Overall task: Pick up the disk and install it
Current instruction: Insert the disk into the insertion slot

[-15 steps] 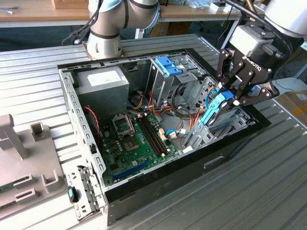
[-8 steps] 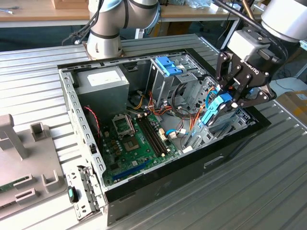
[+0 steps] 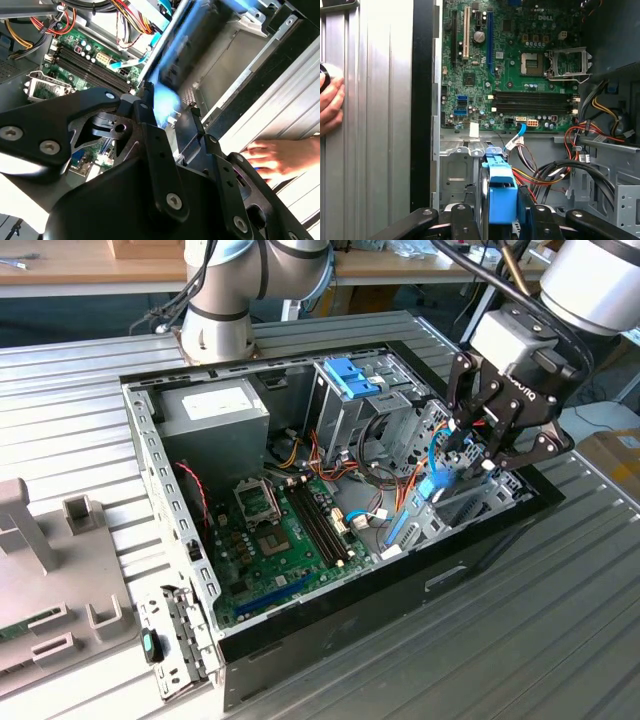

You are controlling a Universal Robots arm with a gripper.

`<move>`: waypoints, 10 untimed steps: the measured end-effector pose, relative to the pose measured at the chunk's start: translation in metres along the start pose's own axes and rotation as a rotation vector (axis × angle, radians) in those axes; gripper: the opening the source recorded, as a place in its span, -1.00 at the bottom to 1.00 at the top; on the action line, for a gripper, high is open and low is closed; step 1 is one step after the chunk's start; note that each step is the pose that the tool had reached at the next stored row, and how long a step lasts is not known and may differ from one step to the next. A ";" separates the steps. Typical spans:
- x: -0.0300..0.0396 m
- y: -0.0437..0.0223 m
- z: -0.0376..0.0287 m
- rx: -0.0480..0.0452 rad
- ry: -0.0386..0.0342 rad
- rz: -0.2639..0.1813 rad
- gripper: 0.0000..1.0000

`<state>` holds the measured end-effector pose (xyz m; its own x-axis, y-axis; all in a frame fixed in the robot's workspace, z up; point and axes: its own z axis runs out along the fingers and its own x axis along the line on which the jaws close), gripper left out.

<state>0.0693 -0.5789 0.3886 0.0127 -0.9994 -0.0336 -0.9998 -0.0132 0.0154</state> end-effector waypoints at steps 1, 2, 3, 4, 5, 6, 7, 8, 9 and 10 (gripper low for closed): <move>0.0000 0.0000 0.0001 0.0000 0.0000 0.000 -0.12; 0.0000 0.0000 0.0002 0.0000 0.0000 0.000 -0.12; 0.0000 0.0000 0.0003 0.0000 0.0000 0.000 -0.12; 0.0000 0.0000 0.0004 0.0000 0.0000 0.000 -0.12; 0.0000 0.0000 0.0005 0.0000 0.0000 0.000 -0.12; 0.0000 0.0000 0.0005 0.0000 0.0000 0.000 -0.12; 0.0000 0.0000 0.0006 0.0000 0.0000 0.000 -0.12; 0.0000 0.0000 0.0007 0.0000 0.0000 0.000 -0.12; 0.0000 0.0000 0.0008 0.0000 0.0000 0.000 -0.12; 0.0000 0.0000 0.0009 0.0000 0.0000 0.000 -0.12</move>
<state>0.0693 -0.5789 0.3878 0.0126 -0.9994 -0.0336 -0.9998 -0.0131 0.0155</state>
